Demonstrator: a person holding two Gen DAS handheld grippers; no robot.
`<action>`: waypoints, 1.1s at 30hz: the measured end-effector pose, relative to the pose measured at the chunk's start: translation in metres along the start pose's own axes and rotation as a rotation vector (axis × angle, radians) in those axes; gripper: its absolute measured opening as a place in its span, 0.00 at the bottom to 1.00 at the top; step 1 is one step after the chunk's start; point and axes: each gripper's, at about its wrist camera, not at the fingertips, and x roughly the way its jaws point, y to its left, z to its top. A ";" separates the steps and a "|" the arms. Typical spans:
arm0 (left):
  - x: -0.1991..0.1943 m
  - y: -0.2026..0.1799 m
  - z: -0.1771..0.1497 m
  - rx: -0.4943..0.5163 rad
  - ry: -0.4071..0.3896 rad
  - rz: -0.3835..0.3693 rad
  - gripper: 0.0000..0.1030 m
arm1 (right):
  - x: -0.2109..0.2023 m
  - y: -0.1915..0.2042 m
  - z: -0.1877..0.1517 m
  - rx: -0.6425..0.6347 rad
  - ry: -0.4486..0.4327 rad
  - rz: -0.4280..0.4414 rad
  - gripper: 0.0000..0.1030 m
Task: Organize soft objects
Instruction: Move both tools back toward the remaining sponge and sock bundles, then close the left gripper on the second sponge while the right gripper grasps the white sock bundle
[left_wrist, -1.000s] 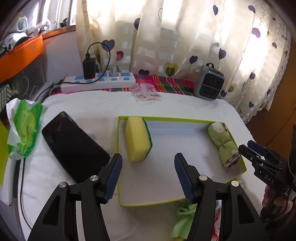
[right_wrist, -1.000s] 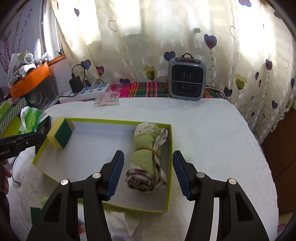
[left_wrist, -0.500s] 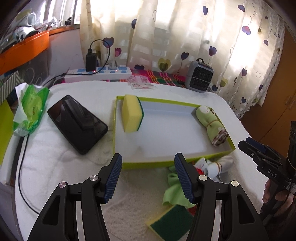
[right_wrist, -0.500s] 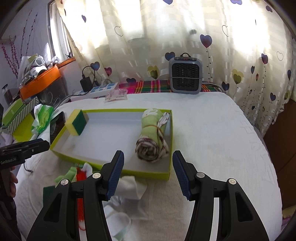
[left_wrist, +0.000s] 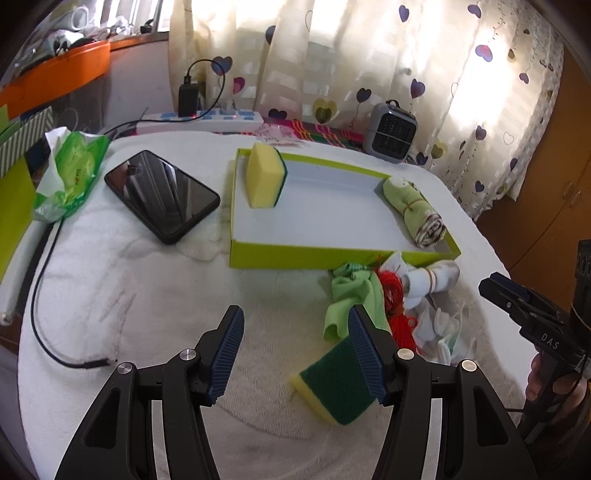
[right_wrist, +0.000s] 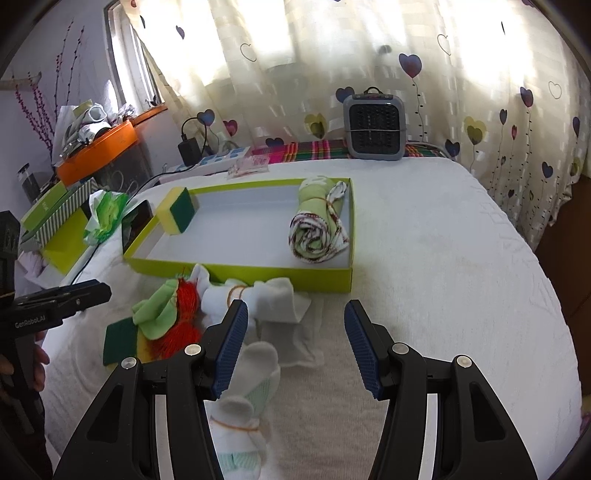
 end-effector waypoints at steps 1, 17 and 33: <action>0.000 0.000 -0.001 0.003 0.003 -0.001 0.57 | -0.002 0.001 -0.002 -0.003 -0.001 0.004 0.54; -0.005 -0.005 -0.037 0.013 0.032 -0.041 0.57 | -0.010 0.007 -0.036 -0.003 0.030 0.055 0.54; -0.003 -0.029 -0.050 0.099 0.038 -0.048 0.62 | 0.000 0.023 -0.055 -0.043 0.095 0.142 0.67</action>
